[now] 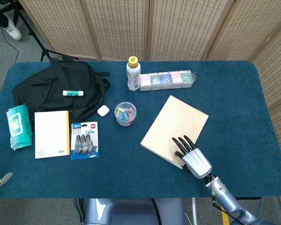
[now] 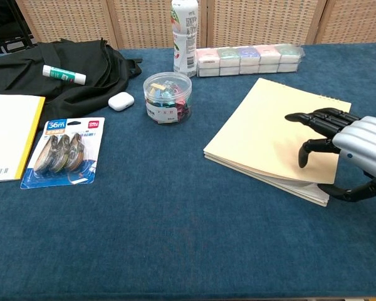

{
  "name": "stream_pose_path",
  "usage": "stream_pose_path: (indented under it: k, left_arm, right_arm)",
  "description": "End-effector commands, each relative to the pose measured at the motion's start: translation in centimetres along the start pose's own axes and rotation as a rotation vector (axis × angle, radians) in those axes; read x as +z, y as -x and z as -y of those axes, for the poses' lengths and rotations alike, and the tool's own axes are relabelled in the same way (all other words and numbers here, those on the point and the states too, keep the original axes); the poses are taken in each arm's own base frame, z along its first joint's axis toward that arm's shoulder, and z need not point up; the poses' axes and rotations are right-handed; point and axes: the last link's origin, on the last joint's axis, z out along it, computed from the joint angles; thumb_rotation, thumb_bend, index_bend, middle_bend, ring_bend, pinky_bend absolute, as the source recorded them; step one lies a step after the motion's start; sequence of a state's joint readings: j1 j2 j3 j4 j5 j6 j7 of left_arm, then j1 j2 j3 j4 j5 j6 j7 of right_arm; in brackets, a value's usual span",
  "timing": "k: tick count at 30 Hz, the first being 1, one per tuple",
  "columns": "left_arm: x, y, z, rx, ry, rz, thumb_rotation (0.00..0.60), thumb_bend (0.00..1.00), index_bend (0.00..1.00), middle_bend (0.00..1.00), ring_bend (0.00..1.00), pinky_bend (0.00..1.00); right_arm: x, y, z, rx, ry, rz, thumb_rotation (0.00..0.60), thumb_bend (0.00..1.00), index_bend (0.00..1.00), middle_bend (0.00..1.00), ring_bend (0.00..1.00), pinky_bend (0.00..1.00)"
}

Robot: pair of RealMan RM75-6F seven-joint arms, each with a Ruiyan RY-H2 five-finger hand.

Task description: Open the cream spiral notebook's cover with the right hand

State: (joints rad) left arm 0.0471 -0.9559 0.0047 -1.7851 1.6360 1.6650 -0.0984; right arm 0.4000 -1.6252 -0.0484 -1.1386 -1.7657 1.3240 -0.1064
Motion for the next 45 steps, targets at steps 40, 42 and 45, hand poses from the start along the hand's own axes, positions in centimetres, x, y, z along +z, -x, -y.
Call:
stream_pose_path:
  k: [40,42,45]
  left_arm:
    - [0.0,-0.1,0.0,-0.003,0.000,0.001,0.600,0.00,0.00,0.00,0.00,0.00]
    - [0.0,0.0,0.0,-0.002,0.001,0.001,0.600,0.00,0.00,0.00,0.00,0.00]
    - [0.0,0.0,0.0,-0.001,0.000,0.002,0.600,0.00,0.00,0.00,0.00,0.00]
  right_arm:
    - [-0.2,-0.7,1.3,0.036,-0.107,0.021,0.600,0.55,0.67,0.04,0.00,0.00]
    - [-0.4,-0.9,1.5,0.029,-0.132,0.024,0.600,0.55,0.67,0.04,0.00,0.00]
    - [-0.8,-1.3,1.7,0.021,-0.164,0.030,0.600,0.55,0.67,0.04,0.00,0.00]
